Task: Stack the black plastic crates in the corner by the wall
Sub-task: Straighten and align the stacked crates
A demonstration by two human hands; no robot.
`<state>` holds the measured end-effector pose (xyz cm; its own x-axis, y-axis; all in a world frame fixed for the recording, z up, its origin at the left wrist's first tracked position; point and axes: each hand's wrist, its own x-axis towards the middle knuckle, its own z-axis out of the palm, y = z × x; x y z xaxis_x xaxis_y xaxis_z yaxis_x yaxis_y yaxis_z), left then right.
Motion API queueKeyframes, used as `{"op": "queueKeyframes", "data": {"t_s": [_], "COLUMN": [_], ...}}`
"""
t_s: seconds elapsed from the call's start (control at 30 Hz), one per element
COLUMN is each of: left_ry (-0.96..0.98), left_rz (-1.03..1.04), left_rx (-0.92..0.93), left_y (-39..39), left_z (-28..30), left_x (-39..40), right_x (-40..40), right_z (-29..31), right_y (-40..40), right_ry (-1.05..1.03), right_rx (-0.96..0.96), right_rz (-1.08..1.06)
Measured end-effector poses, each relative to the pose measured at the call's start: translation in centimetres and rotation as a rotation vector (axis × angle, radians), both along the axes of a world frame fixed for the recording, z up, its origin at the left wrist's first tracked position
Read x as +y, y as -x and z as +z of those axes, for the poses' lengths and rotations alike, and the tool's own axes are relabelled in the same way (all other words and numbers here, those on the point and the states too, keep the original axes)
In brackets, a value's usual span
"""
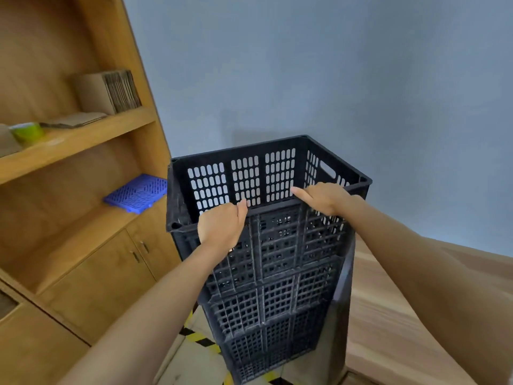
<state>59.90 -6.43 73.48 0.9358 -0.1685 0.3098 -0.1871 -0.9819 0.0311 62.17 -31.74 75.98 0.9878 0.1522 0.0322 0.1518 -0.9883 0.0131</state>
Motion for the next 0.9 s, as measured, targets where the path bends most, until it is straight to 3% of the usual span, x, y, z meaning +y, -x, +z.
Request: {"op": "queueKeyframes", "data": {"t_s": [0.1, 0.3, 0.67, 0.9], "left_ry": [-0.124, -0.201, -0.127, -0.117], "left_rz": [0.031, 0.05, 0.031, -0.065], "left_rx": [0.014, -0.077, -0.2, -0.257], "left_y": [-0.5, -1.3, -6.1, -10.4], "left_z": [-0.2, -0.7, -1.6, -2.0], "left_x": [-0.1, 0.1, 4.9, 8.9], "right_x": [-0.3, -0.5, 3.4, 7.5], "right_z": [-1.3, -2.7, -3.5, -3.7], "right_y": [-0.3, -0.3, -1.4, -2.7], "right_ry": [0.062, -0.007, -0.026, -0.03], "right_rx": [-0.181, -0.312, -0.42, -0.436], "right_rz": [-0.003, 0.044, 0.082, -0.01]}}
